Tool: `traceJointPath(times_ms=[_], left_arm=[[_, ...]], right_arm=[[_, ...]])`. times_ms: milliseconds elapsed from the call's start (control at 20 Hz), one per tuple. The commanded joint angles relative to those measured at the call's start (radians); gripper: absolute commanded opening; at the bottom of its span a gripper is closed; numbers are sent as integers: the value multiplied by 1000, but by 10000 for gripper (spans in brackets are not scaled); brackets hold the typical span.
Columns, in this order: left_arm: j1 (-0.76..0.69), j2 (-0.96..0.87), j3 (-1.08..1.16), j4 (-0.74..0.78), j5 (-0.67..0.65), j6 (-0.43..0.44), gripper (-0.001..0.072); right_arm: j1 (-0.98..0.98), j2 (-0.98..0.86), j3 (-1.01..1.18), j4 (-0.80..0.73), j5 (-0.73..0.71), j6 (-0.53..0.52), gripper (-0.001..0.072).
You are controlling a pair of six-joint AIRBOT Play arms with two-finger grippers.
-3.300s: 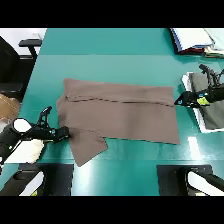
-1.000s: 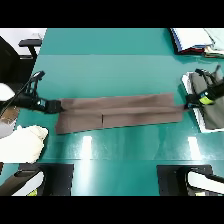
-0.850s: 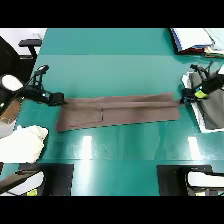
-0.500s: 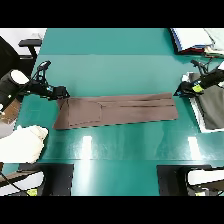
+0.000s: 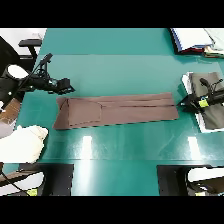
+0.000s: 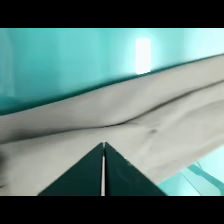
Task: Fold the shirts.
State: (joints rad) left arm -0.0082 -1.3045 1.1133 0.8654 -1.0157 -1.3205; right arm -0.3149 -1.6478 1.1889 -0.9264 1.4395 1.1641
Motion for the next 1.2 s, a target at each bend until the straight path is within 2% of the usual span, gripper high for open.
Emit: traceJointPath(times_ms=[0,50,150,250,300,350,500,800,1000,1150], left_arm=[[-97,-5,2,-32,68,2,24],[-137,-13,2,-32,97,-19,23],[-207,-43,9,-29,150,-40,23],[-273,-100,40,-32,170,-43,23],[-306,-138,69,-32,167,-43,23],[-341,-181,105,-32,161,-44,24],[-431,-298,198,-31,159,-55,23],[-537,-486,340,-28,151,-95,23],[-570,-555,414,-27,149,-118,23],[-570,-573,425,16,140,-152,23]], right_arm=[[21,-55,-38,125,-32,-40,585],[48,-66,-26,120,-51,-40,527],[105,-87,15,119,-58,-40,495],[145,-86,68,111,-48,-40,163],[156,-85,106,110,-23,-40,62],[160,-75,138,111,2,-40,15],[170,7,236,123,56,-28,14],[293,197,422,124,53,100,14],[438,224,527,124,51,156,15],[531,223,575,178,37,157,15]])
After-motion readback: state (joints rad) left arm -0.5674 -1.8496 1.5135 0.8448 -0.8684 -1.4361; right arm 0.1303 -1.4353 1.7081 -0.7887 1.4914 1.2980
